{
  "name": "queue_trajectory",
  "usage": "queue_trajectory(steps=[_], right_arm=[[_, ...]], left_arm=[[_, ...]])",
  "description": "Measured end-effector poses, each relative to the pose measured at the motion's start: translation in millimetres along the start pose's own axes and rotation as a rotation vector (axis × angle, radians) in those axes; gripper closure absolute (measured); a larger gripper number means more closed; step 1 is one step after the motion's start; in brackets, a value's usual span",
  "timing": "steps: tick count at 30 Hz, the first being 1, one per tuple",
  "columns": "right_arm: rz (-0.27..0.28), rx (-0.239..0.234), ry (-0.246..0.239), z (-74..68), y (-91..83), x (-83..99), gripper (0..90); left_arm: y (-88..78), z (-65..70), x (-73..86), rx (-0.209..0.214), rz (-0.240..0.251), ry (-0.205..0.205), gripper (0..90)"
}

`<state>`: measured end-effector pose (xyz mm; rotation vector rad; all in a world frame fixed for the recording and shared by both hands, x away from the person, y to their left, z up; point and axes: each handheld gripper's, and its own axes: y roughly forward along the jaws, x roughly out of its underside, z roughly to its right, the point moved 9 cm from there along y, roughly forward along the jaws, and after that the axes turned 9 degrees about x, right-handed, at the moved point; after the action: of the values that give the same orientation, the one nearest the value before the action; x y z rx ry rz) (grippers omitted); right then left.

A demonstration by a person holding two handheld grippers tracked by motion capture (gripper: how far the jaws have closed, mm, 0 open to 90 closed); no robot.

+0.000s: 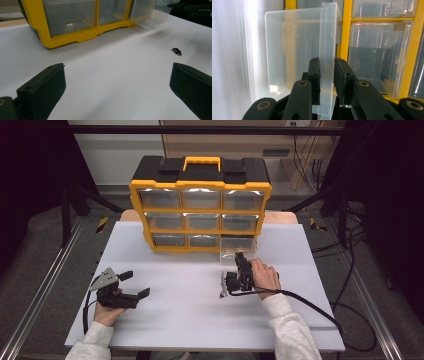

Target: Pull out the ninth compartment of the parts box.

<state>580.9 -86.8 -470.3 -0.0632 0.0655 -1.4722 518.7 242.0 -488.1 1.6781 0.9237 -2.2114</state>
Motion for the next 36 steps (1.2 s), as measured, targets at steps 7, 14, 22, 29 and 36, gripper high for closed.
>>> queue_trajectory(steps=[7, 14, 22, 29, 36], right_arm=[[-0.004, -0.002, 0.004, -1.0, -1.0, -0.5, 76.0], [-0.002, 0.001, -0.001, -1.5, -1.3, -0.8, 75.8], [-0.015, -0.018, 0.019, -2.7, -0.9, 0.4, 71.8], [-0.018, -0.036, 0.069, 0.7, -1.6, 0.2, 60.2], [-0.006, -0.098, 0.225, 2.8, -4.3, -5.8, 47.0]], left_arm=[[-0.2, 0.2, -0.3, 0.0, 0.0, 0.001, 0.0], [0.1, 0.3, -0.1, -0.001, -0.002, 0.003, 0.0], [0.0, 0.6, -0.1, 0.0, -0.002, 0.002, 0.0], [0.0, 0.9, 0.0, 0.0, -0.002, 0.003, 0.0], [-0.2, 1.0, -0.2, 0.0, -0.001, 0.003, 0.0]])
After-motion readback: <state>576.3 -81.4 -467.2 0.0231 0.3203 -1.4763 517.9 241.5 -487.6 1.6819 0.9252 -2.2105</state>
